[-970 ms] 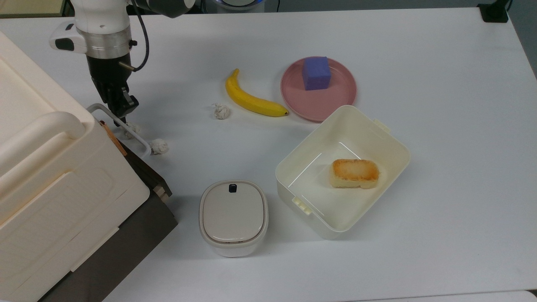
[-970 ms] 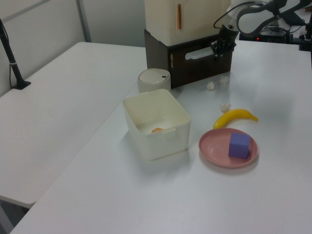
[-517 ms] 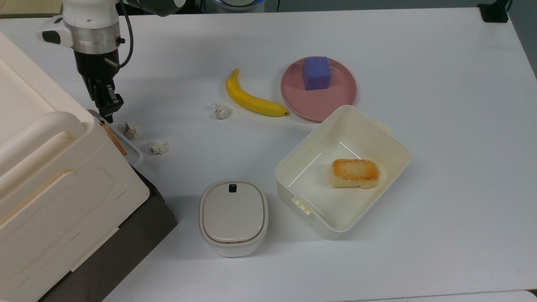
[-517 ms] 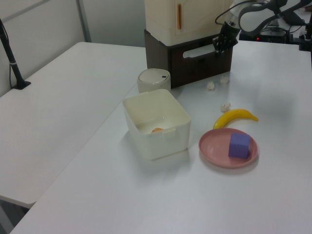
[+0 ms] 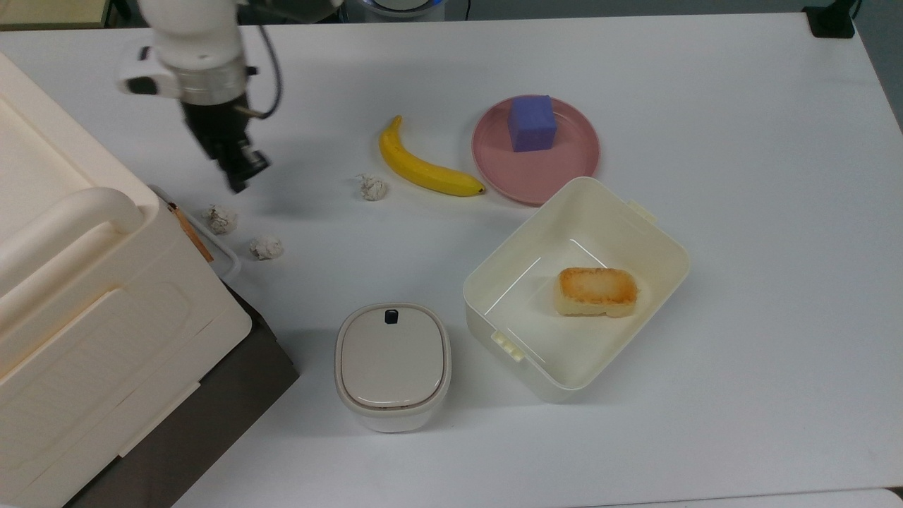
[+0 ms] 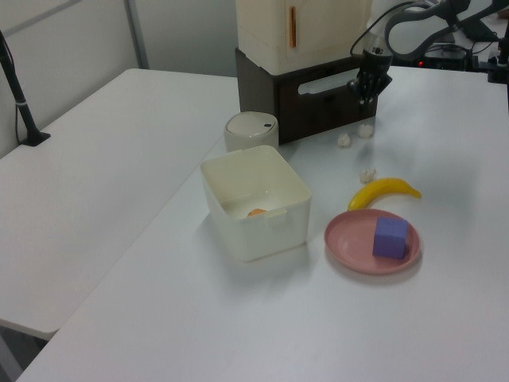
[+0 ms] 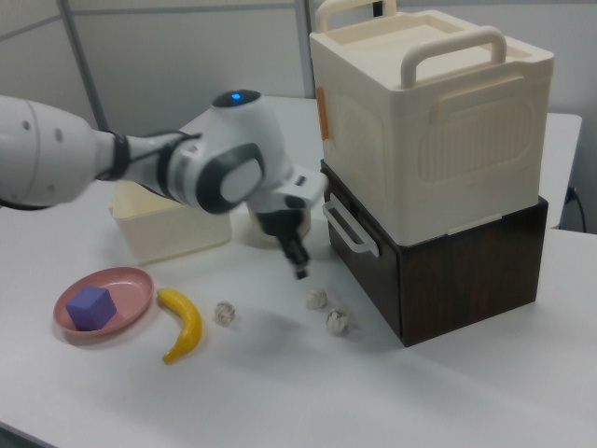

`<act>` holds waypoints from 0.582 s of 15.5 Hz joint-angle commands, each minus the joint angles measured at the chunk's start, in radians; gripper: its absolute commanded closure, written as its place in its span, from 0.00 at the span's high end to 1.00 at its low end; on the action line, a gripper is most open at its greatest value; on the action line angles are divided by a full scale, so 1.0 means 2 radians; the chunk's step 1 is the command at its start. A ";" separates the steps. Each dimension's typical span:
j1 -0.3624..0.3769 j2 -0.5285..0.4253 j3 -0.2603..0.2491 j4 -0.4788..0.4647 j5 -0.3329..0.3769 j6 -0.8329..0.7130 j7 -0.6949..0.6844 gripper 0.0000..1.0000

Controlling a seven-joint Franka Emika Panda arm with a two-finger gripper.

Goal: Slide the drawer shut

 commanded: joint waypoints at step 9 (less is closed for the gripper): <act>0.035 -0.074 0.014 0.105 0.041 -0.317 -0.217 0.00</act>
